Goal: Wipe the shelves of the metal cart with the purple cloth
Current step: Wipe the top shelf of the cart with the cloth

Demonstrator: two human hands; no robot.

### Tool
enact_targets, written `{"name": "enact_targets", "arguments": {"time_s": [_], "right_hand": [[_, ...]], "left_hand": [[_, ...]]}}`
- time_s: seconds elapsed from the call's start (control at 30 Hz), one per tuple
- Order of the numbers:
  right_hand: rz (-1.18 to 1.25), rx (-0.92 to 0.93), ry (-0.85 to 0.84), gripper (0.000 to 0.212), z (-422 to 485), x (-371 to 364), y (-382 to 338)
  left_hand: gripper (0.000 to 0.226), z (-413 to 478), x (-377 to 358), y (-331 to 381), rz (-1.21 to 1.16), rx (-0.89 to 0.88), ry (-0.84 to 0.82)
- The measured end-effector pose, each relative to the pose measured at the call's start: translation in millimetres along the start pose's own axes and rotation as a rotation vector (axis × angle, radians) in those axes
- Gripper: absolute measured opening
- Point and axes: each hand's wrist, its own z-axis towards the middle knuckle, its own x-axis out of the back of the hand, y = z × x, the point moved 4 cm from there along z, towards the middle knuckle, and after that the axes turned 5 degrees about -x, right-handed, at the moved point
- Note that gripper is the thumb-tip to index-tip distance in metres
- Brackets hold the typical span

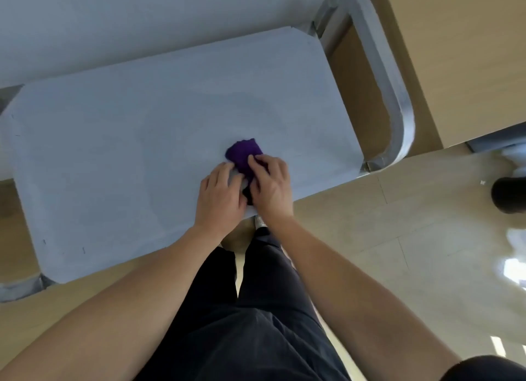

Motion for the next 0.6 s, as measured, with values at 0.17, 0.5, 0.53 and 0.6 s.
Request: {"name": "enact_targets", "arguments": {"time_s": [0.17,0.5,0.53,0.6], "right_hand": [[-0.042,-0.164,0.060,0.053,34.5,22.9,64.6],[-0.175,0.219,-0.078,0.055,74.6,-14.4,-2.0],[-0.169,0.149,-0.025,0.055,92.6,-4.9,19.2],[-0.129,-0.064,0.064,0.053,124.8,12.2,61.8]], "left_hand": [[0.041,-13.3,5.7,-27.9,0.013,-0.012,0.014],[0.039,1.1,12.7,-39.3,0.043,0.078,0.055],[0.039,3.9,14.2,-41.6,0.046,0.086,0.060],[0.038,9.5,16.4,-47.3,0.047,0.115,0.067]]}}
